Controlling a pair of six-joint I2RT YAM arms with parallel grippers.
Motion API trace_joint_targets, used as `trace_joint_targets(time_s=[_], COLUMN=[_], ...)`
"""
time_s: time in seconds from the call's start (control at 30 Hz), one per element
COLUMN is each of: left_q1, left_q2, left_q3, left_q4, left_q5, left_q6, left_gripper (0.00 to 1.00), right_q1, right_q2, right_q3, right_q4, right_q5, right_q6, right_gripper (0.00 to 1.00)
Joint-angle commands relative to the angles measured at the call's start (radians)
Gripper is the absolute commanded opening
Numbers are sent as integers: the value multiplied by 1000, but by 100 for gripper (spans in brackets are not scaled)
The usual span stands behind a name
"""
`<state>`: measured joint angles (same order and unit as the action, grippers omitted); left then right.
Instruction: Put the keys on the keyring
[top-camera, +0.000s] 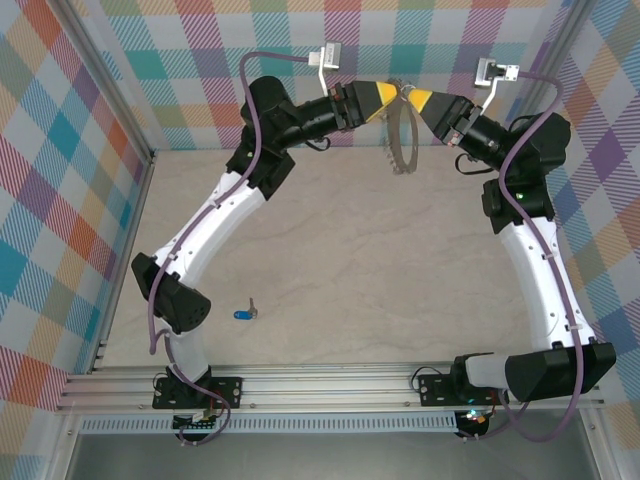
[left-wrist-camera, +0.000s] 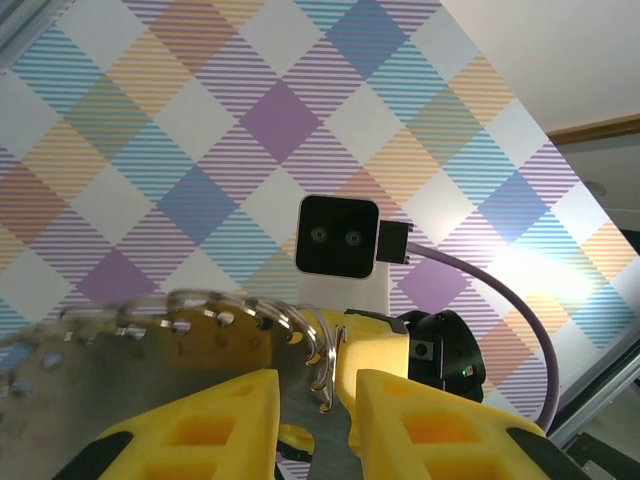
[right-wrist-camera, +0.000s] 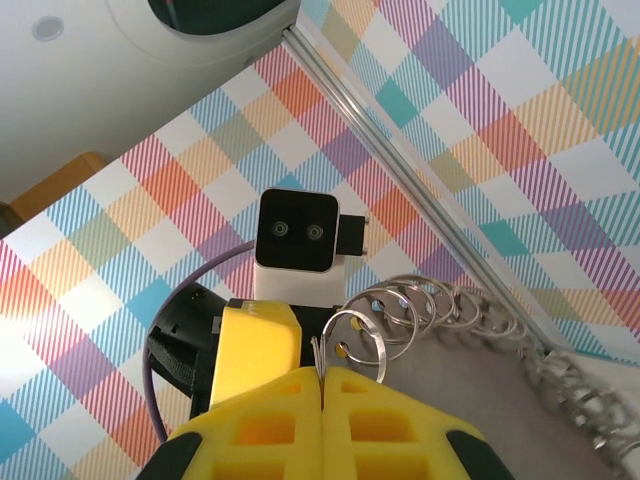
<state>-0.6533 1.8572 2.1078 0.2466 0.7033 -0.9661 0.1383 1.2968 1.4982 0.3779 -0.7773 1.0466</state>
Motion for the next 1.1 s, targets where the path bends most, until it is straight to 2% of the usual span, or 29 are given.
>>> trace_joint_targets(time_s=[0.0, 0.5, 0.6, 0.7, 0.9, 1.07], left_q1=[-11, -25, -26, -26, -21, -22], left_q2=[20, 35, 26, 1, -64, -64], left_q3=[38, 55, 45, 18, -95, -97], left_q4=[66, 72, 65, 49, 69, 85], left_q5=[-10, -24, -28, -52, -152, -150], left_q6=[-29, -36, -32, -10, 9, 1], left_gripper=[27, 30, 35, 39, 40, 40], right_q1=[9, 32, 32, 32, 32, 32], right_q2=[-1, 9, 2, -11, -33, -23], right_q3=[21, 2, -11, -27, -55, -59], right_q4=[76, 89, 77, 59, 43, 55], right_q5=[29, 41, 58, 87, 141, 136], right_q6=[20, 34, 25, 11, 6, 23], right_gripper=[0, 0, 0, 0, 0, 0])
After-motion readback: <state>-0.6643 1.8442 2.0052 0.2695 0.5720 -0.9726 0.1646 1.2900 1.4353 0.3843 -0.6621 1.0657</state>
